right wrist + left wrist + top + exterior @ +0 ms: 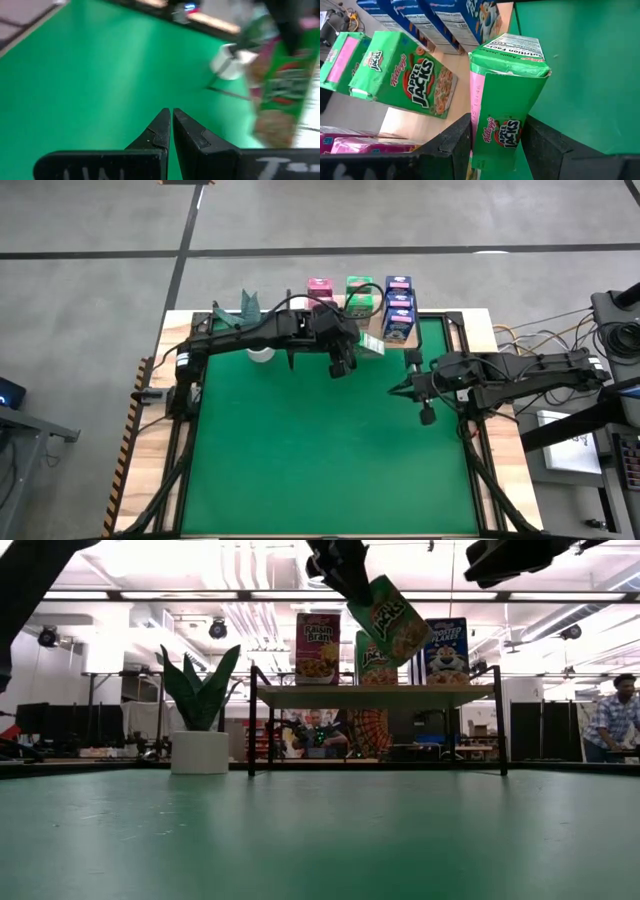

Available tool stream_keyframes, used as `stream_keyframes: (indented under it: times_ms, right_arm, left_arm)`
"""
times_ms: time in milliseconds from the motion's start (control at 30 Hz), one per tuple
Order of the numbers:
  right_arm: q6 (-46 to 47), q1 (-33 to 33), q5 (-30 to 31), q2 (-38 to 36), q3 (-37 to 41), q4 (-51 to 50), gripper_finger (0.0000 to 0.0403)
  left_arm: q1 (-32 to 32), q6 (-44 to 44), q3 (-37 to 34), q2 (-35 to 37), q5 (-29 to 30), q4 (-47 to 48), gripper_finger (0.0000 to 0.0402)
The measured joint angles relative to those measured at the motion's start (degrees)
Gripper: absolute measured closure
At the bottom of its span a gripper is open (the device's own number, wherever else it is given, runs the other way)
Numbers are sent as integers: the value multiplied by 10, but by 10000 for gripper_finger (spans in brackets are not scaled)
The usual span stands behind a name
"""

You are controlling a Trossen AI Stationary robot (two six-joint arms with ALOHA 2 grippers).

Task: Stack cereal on shelf
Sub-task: Put the green cereal box aligned with the other green cereal boxes on the shelf

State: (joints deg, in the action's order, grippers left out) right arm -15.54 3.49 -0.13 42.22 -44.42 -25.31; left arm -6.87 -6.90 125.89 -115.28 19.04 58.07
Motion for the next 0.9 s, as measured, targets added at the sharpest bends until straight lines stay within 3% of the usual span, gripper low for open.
stream_keyframes:
  times_ms: [200, 300, 667, 900]
  right_arm:
    - [2, 0, 122, 5, 0, 79, 391]
    - [-11, -1, 147, 15, -6, 83, 374]
    - [-2, -1, 224, 119, -136, 6, 212]
    - [48, -4, 227, 183, -220, -100, 157]
  left_arm:
    - [8, 13, 4, 0, -1, 5, 261]
    - [13, 22, 4, 0, -1, 7, 261]
    - [39, 38, 4, 0, -2, 23, 261]
    - [58, 38, 7, 0, -2, 27, 260]
